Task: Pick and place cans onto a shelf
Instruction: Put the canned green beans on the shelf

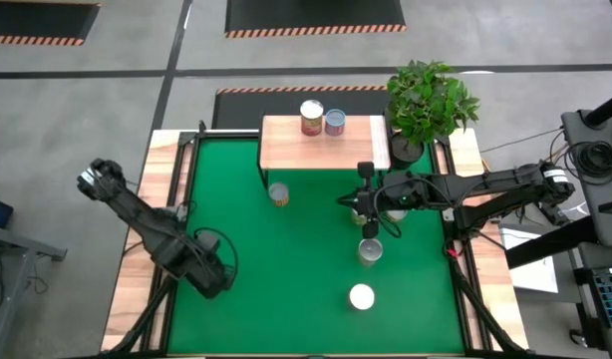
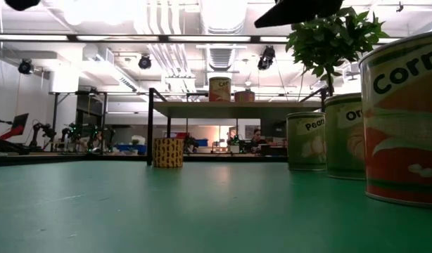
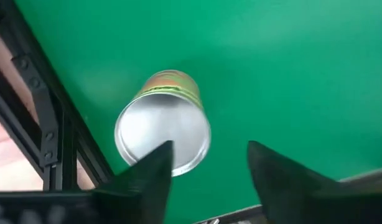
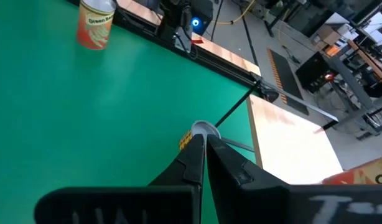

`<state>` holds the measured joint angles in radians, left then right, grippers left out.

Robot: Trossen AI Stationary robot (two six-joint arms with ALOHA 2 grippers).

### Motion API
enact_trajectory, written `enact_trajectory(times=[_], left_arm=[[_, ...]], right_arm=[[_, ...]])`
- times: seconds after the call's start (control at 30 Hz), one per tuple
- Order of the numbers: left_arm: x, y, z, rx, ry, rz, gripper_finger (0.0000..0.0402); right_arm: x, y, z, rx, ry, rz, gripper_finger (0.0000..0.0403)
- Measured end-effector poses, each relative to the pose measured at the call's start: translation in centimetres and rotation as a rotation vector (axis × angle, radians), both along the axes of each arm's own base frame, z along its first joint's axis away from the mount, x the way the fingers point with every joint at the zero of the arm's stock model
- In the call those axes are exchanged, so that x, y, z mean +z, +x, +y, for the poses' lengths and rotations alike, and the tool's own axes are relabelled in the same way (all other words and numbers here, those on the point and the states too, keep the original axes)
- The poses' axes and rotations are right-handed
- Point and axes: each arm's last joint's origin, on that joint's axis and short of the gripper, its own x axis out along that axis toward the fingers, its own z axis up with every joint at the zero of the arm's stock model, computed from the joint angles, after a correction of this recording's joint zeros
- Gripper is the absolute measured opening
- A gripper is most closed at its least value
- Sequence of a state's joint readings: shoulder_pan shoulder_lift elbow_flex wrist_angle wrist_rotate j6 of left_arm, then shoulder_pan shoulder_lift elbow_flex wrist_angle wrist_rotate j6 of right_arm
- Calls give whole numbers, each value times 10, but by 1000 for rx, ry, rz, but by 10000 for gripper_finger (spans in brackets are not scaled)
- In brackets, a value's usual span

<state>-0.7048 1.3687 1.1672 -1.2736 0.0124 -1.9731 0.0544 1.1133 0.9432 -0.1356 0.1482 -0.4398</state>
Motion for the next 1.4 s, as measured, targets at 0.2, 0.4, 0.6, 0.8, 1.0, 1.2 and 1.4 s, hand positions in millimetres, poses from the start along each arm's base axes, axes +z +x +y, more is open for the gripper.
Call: enact_trajectory(times=[0.2, 0.4, 0.6, 0.8, 1.0, 1.2, 1.4], left_arm=[[-13, -5, -9, 57, 32, 46, 322], [-16, -5, -13, 64, 40, 62, 387], [-22, -6, -19, 58, 63, 85, 386], [-30, -10, -31, 67, 77, 123, 377], [-36, -11, -37, 68, 100, 143, 376], [-41, -11, -39, 66, 133, 167, 376], [-44, -12, -38, 66, 153, 183, 374]], right_arm=[[0, 0, 0, 5, -14, 2, 9], [0, 0, 0, 15, -38, 7, 9], [0, 0, 0, 22, -56, 10, 9], [0, 0, 0, 26, -68, 8, 9], [0, 0, 0, 28, -70, 5, 9], [0, 0, 0, 28, -71, 4, 9], [1, 0, 0, 27, -71, 1, 9]])
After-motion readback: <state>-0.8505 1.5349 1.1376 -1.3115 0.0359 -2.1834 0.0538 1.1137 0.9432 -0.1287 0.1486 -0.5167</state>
